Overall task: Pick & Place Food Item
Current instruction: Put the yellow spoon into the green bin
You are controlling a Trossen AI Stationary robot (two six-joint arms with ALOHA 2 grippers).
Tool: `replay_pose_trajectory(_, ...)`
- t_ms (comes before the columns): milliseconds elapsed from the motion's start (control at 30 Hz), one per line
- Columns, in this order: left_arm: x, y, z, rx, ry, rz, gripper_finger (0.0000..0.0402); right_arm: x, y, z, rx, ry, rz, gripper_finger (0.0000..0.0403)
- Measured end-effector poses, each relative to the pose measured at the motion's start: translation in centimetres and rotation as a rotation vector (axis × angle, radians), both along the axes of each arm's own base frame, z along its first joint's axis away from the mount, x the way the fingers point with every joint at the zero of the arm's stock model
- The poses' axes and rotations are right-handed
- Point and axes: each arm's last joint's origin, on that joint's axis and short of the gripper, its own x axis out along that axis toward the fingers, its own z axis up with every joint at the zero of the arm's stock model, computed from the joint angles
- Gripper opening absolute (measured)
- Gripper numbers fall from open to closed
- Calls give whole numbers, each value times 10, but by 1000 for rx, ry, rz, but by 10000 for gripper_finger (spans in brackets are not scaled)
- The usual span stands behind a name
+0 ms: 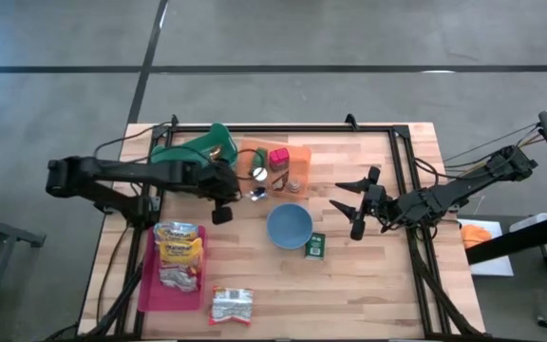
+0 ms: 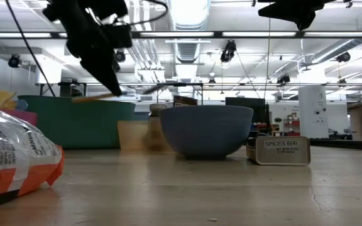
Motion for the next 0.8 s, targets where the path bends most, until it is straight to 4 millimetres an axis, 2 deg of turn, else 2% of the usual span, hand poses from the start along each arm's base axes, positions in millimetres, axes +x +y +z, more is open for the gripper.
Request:
replay_pose_trajectory(233, -32, 4, 41, 156, 68, 139, 20, 0, 0, 0, 0, 0, 2, 231)
replay_pose_trajectory(433, -51, 14, 72, 248, 107, 218, 20, 0, 1, 0, 3, 1, 24, 231)
replay_pose_trajectory(567, -62, 31, 77, 279, 161, 272, 20, 0, 1, 0, 4, 2, 36, 231)
replay_pose_trajectory(800, -88, 81, 67, 229, 243, 499, 19, 0, 1, 0, 3, 3, 47, 231)
